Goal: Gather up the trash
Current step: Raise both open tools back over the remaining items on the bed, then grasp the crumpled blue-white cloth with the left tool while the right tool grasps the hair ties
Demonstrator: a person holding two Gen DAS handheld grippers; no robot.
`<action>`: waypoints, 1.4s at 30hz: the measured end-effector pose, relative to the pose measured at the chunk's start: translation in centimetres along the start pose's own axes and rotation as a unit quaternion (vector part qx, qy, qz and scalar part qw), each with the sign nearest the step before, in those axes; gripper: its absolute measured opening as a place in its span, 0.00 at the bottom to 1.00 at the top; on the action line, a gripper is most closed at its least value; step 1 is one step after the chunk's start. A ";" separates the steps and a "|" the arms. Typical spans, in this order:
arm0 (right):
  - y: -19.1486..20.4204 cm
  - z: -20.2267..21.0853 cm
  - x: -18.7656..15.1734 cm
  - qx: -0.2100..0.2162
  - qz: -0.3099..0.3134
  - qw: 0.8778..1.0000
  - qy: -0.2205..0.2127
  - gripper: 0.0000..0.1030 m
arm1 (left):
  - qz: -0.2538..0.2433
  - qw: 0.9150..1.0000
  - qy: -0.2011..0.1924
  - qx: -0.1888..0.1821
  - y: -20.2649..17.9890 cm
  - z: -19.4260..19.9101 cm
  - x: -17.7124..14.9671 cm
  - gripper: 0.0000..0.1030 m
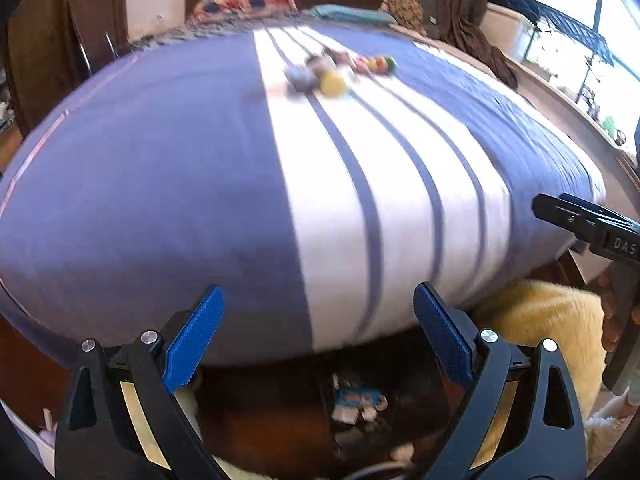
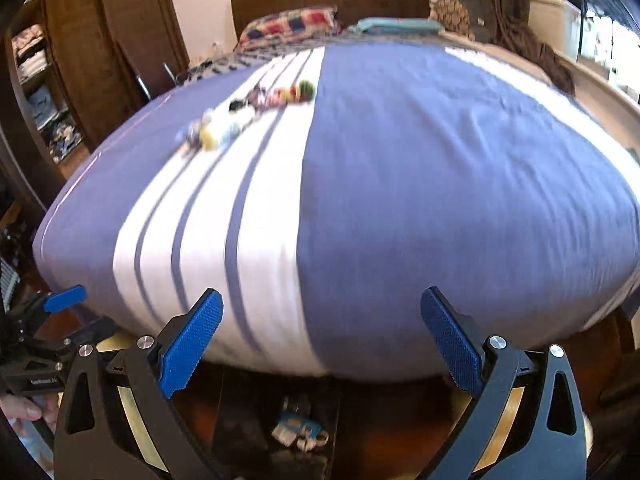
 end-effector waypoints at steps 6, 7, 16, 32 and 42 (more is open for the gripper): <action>0.7 -2.8 4.4 -0.005 0.004 1.000 -0.009 0.96 | -0.003 1.000 -0.024 0.015 1.9 -1.4 5.7 0.87; 0.8 -3.4 5.1 -0.004 0.004 1.000 -0.009 0.96 | -0.001 0.999 -0.027 0.020 2.4 -1.9 6.7 0.87; 2.5 -8.5 11.3 -0.005 0.001 1.000 -0.003 0.96 | 0.014 0.999 -0.025 0.029 6.3 -7.4 14.1 0.69; 7.1 -17.5 18.4 0.008 0.037 0.999 0.027 0.90 | -0.005 1.000 0.000 0.001 6.4 -13.5 18.5 0.60; 10.7 -18.5 19.6 0.063 0.083 0.994 0.029 0.47 | -0.010 1.000 0.008 -0.004 6.7 -14.6 19.9 0.34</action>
Point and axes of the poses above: each gripper's, at about its wrist camera, not at the fingertips, and z roughly against the way its jaws point, y to its left, x to its top, the point moved 6 cm from there along -z, roughly the way its jaws point, and after that the axes turned 15 degrees about -x, right-handed, at the moved point
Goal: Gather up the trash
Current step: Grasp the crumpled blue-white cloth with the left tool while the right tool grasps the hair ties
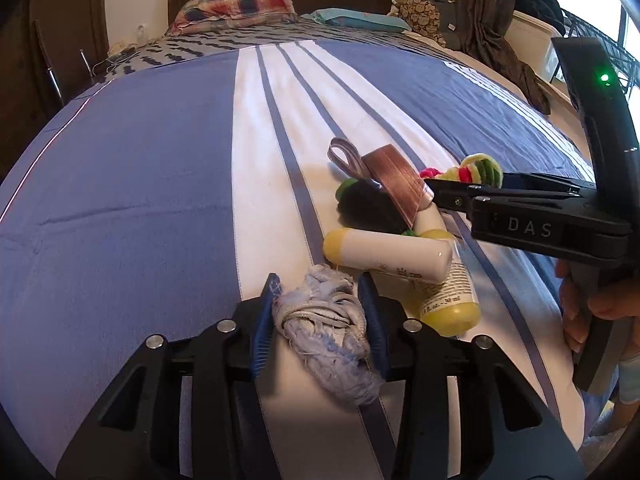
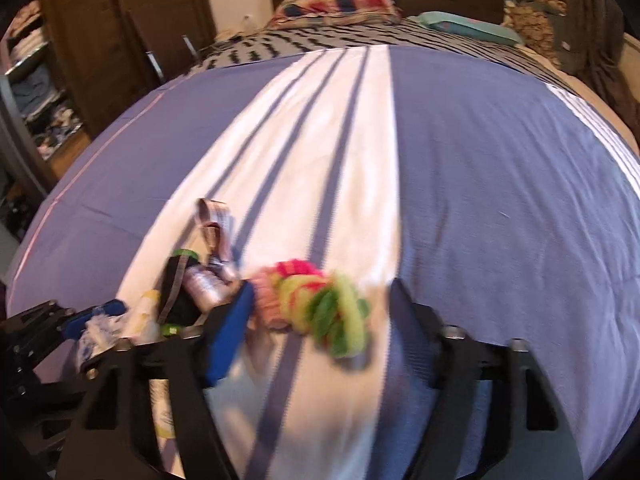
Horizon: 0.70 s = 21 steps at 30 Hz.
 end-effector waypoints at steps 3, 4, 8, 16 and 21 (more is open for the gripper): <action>0.1 0.8 -0.3 0.000 -0.005 1.000 -0.007 0.40 | -0.003 1.000 -0.003 -0.003 0.0 0.3 -0.2 0.30; -0.1 1.2 -0.5 -0.002 -0.006 1.000 -0.010 0.27 | -0.003 1.000 -0.004 -0.005 0.0 0.5 -0.3 0.29; -0.5 2.8 -1.5 -0.023 -0.004 1.000 -0.020 0.27 | -0.003 1.000 -0.007 -0.003 -0.1 1.7 -1.3 0.28; -1.4 7.1 -5.0 -0.033 -0.005 0.999 -0.033 0.27 | -0.011 1.000 -0.006 -0.002 -2.3 5.1 -4.8 0.28; -1.2 9.9 -8.3 -0.043 0.003 0.998 -0.036 0.27 | -0.007 1.000 -0.016 -0.008 -3.9 8.0 -7.2 0.28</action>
Point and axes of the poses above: each gripper's, at about its wrist camera, not at the fingertips, and z roughly against the way its jaws point, y to its left, x to its top, the point moved 6 cm from there along -z, roughly the way its jaws point, and after that the axes turned 15 degrees about -x, right-handed, at the moved point
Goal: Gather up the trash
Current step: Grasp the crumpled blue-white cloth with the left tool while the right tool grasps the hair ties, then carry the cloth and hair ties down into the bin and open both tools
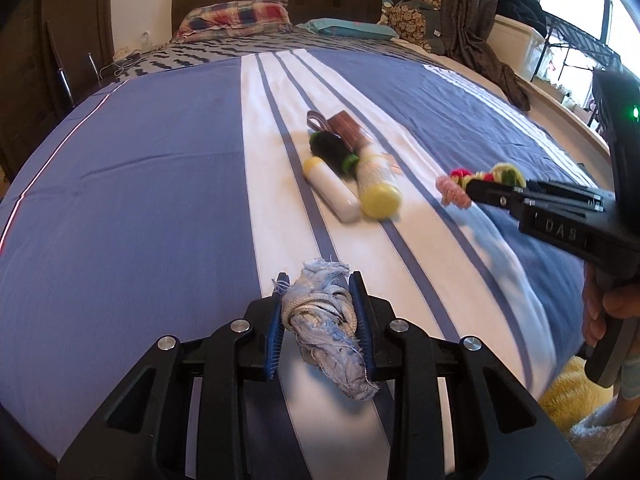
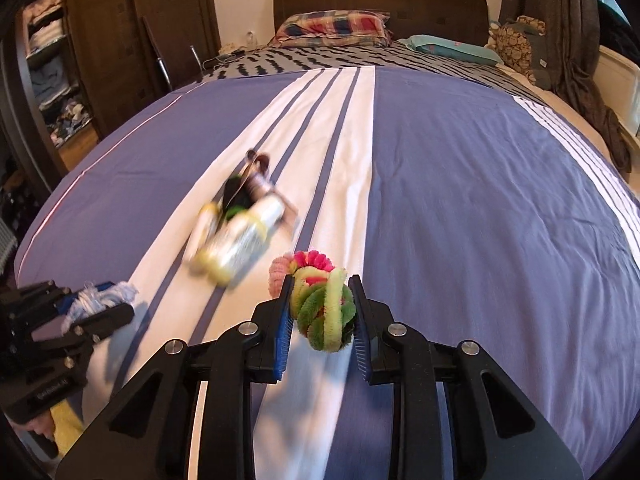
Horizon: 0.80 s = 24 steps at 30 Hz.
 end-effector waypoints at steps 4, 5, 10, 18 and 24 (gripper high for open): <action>0.2 2.5 -2.5 -0.006 0.000 1.000 -0.003 0.27 | -0.007 1.000 -0.008 -0.004 -1.7 2.3 -1.9 0.28; 0.2 3.0 -3.0 -0.009 0.000 1.000 -0.005 0.27 | -0.007 1.000 -0.011 -0.006 -2.0 2.8 -2.2 0.28; 0.4 5.8 -5.7 -0.019 0.001 1.000 -0.012 0.27 | -0.010 1.000 -0.019 -0.013 -3.8 5.2 -4.5 0.28; 1.4 10.7 -9.7 -0.001 -0.007 1.000 -0.031 0.27 | -0.011 0.999 -0.026 -0.023 -6.0 8.2 -8.3 0.28; 2.5 12.7 -12.9 0.017 -0.003 0.999 -0.030 0.27 | -0.006 0.999 -0.022 -0.029 -7.0 9.1 -11.6 0.28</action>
Point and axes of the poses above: each gripper's, at about its wrist camera, not at the fingertips, and z roughly against the way its jaws point, y to its left, x to its top, the point moved 6 cm from there along -z, roughly the way its jaws point, and after that the axes turned 15 degrees about -x, right-handed, at the moved point
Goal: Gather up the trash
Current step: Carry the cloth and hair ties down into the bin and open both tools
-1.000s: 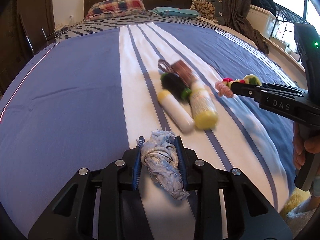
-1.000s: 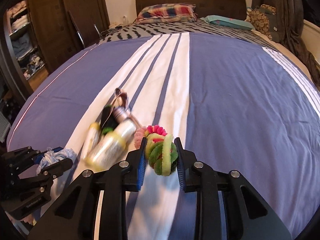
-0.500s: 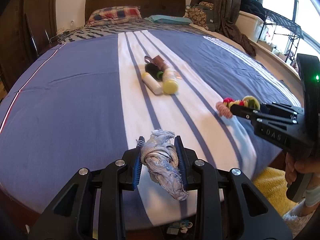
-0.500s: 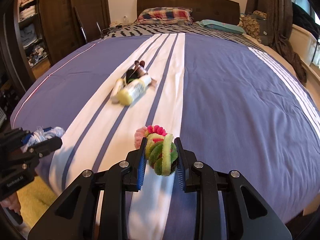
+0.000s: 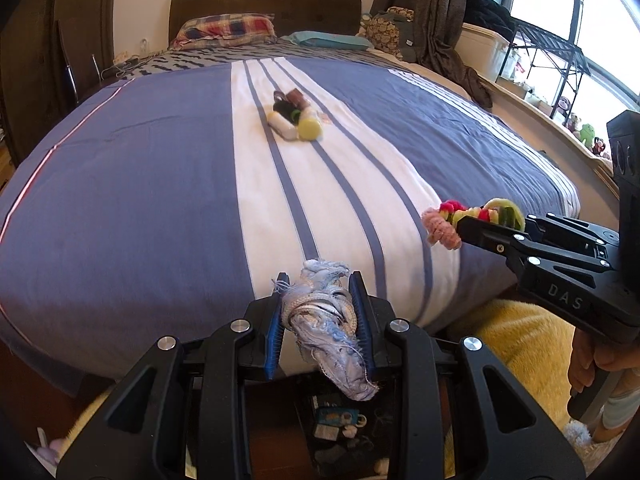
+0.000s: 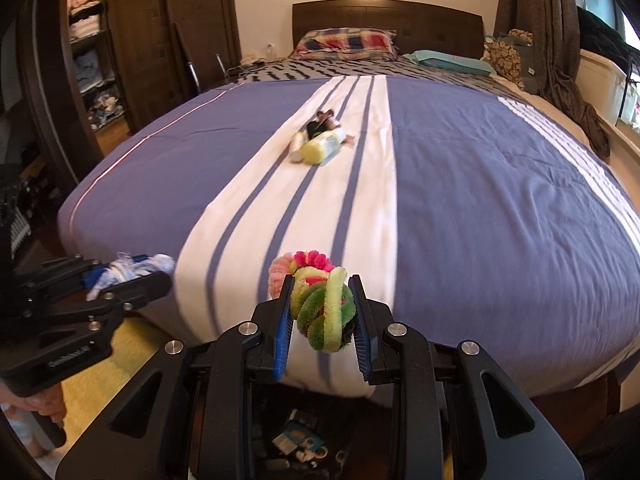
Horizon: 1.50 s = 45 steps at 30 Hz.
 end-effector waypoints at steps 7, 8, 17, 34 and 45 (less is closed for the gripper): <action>0.6 -0.4 -4.1 0.006 -0.002 0.999 0.034 0.27 | 0.007 1.000 0.022 -0.005 -0.7 -0.6 -3.5 0.28; 0.6 -0.5 -4.5 0.006 -0.003 0.999 0.038 0.27 | 0.009 1.000 0.026 -0.007 -0.7 -0.9 -4.0 0.28; 0.7 -2.5 -9.1 0.012 -0.005 0.996 0.091 0.27 | 0.034 0.997 0.068 -0.024 -0.8 -3.5 -8.8 0.28; 2.6 -8.0 -17.2 0.031 0.006 0.976 0.216 0.27 | 0.076 0.975 0.202 -0.060 -0.4 -12.4 -17.0 0.28; 2.9 -10.0 -17.9 0.039 0.003 0.968 0.246 0.27 | 0.090 0.966 0.233 -0.061 0.2 -13.7 -18.6 0.28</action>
Point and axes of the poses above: each gripper's, at about its wrist camera, not at the fingertips, and z roughly against the way its jaws point, y to its left, x to its top, the point moved 6 cm from there along -z, roughly the way its jaws point, and after that the axes turned 15 degrees about -x, right-handed, at the moved point
